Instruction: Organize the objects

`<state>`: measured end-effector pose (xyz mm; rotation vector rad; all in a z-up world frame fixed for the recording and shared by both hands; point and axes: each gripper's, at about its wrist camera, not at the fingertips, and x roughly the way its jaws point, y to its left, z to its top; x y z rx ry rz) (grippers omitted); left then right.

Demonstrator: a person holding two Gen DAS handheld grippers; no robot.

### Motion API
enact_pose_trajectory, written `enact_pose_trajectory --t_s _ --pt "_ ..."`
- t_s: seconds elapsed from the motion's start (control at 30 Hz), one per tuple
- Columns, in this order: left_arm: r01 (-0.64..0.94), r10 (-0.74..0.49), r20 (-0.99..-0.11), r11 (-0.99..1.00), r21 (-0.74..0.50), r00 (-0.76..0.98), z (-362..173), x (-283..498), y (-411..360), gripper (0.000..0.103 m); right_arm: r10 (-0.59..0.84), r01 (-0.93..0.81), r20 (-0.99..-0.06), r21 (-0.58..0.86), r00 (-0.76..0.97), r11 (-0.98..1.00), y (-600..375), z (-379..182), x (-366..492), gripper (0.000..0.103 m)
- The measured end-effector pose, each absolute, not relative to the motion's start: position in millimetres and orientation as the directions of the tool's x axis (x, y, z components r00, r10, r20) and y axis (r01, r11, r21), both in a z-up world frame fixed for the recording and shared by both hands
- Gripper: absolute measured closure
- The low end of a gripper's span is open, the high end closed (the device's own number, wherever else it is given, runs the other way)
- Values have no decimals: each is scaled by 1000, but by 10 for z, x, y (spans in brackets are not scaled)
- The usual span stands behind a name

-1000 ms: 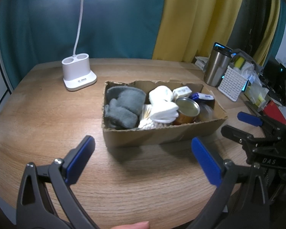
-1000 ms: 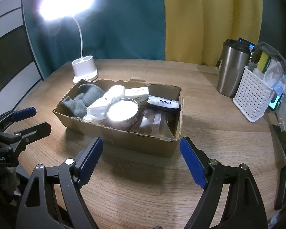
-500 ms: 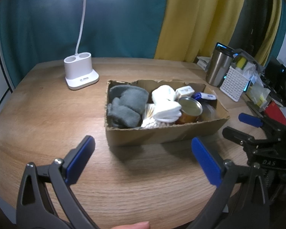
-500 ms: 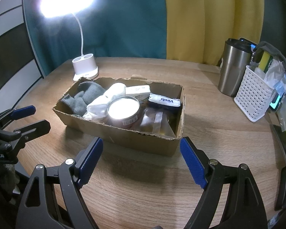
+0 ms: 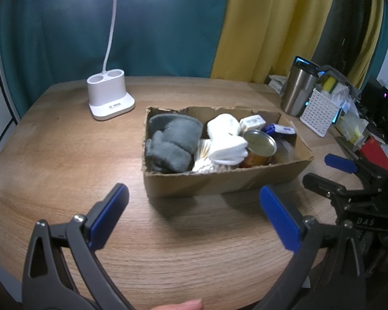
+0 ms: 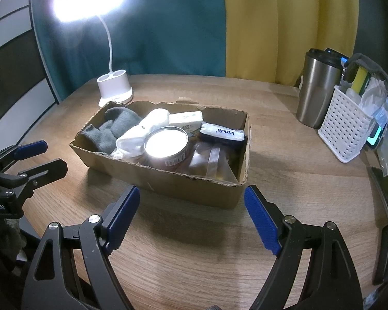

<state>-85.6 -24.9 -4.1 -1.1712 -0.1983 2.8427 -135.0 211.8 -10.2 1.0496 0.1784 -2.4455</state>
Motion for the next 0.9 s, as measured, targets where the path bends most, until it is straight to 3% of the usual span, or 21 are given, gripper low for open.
enact_pose_trajectory --t_s 0.9 --pt "-10 111 -701 -989 -147 -705 -40 -849 -247 0 -367 467 -719 67 -591 -882 2123 -113 -1355 18"
